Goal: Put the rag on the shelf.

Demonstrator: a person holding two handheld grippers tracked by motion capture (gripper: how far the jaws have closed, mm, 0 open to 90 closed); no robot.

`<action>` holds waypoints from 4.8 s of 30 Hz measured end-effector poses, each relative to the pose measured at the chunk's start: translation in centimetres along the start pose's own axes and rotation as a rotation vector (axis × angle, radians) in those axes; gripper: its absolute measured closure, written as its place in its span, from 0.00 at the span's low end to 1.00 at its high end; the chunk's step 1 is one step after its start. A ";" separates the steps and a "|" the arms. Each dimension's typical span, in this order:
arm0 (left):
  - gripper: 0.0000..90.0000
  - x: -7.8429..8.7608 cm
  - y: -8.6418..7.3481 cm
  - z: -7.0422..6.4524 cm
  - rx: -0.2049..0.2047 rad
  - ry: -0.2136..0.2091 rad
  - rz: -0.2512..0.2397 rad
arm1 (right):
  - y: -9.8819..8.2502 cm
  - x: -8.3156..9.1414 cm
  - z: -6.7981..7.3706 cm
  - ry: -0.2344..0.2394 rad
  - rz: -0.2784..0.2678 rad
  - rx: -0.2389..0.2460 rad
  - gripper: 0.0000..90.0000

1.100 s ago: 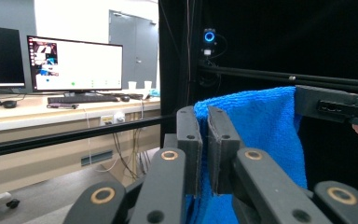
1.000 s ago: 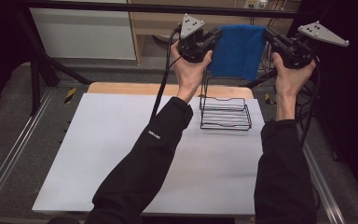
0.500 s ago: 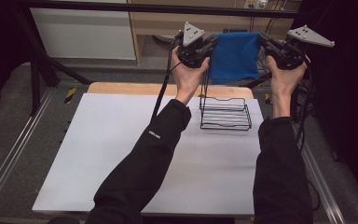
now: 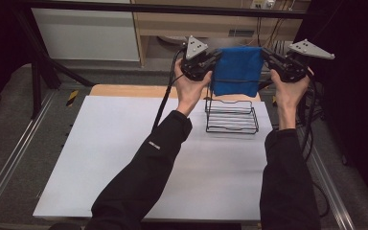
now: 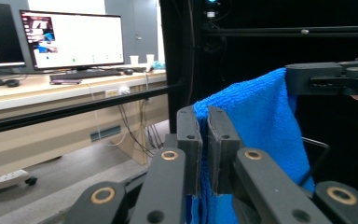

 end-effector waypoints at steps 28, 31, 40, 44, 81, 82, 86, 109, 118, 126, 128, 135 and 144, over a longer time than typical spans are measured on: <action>0.94 0.2 -0.7 -2.9 -0.020 -0.082 0.074 | -0.9 3.7 -0.6 0.018 0.027 0.037 0.97; 0.94 0.6 -1.1 -3.2 -0.024 -0.091 0.082 | -1.2 4.0 -0.3 0.025 0.042 0.042 0.97; 0.94 1.4 -2.3 -3.6 -0.030 -0.113 0.115 | -2.0 5.0 0.5 0.049 0.075 0.074 0.97; 0.93 1.7 -2.8 -3.9 -0.032 -0.127 0.131 | -2.5 5.3 0.7 0.057 0.089 0.080 0.96; 0.93 2.7 -4.2 -5.2 0.038 -0.189 0.301 | -6.8 6.8 1.6 0.126 0.168 0.112 0.95; 0.95 2.7 -4.6 -5.3 0.039 -0.195 0.317 | -6.8 6.8 1.5 0.126 0.168 0.112 0.95; 1.00 2.7 -5.8 -5.5 0.036 -0.209 0.356 | -7.0 6.9 1.4 0.125 0.171 0.106 0.94; 1.00 2.0 -8.7 -5.0 -0.001 -0.170 0.403 | -8.6 6.3 2.8 0.180 0.245 -0.032 1.00; 1.00 1.5 -9.1 -4.7 0.015 -0.171 0.391 | -11.0 5.4 1.0 0.080 0.271 -0.028 1.00; 0.97 2.2 -8.7 -5.0 -0.001 -0.179 0.383 | -10.5 5.9 1.1 0.083 0.253 -0.008 0.96; 0.93 2.8 -8.6 -5.1 0.001 -0.182 0.389 | -10.1 6.3 1.3 0.090 0.244 -0.010 0.93; 0.74 5.4 -9.3 -5.1 0.006 -0.187 0.424 | -9.2 7.6 2.9 0.108 0.228 -0.006 0.76; 0.51 10.1 -11.5 -4.1 0.045 -0.165 0.484 | -9.6 8.7 5.5 0.138 0.266 -0.033 0.47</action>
Point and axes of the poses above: each handheld gripper's, and its own axes: x roughly backward along the jaws, y roughly out of its top, z roughly to its left, the point moved 10 cm from there along -x, roughly forward along the jaws, and after that the axes turned 7 degrees about -y, right-handed, at the moved point
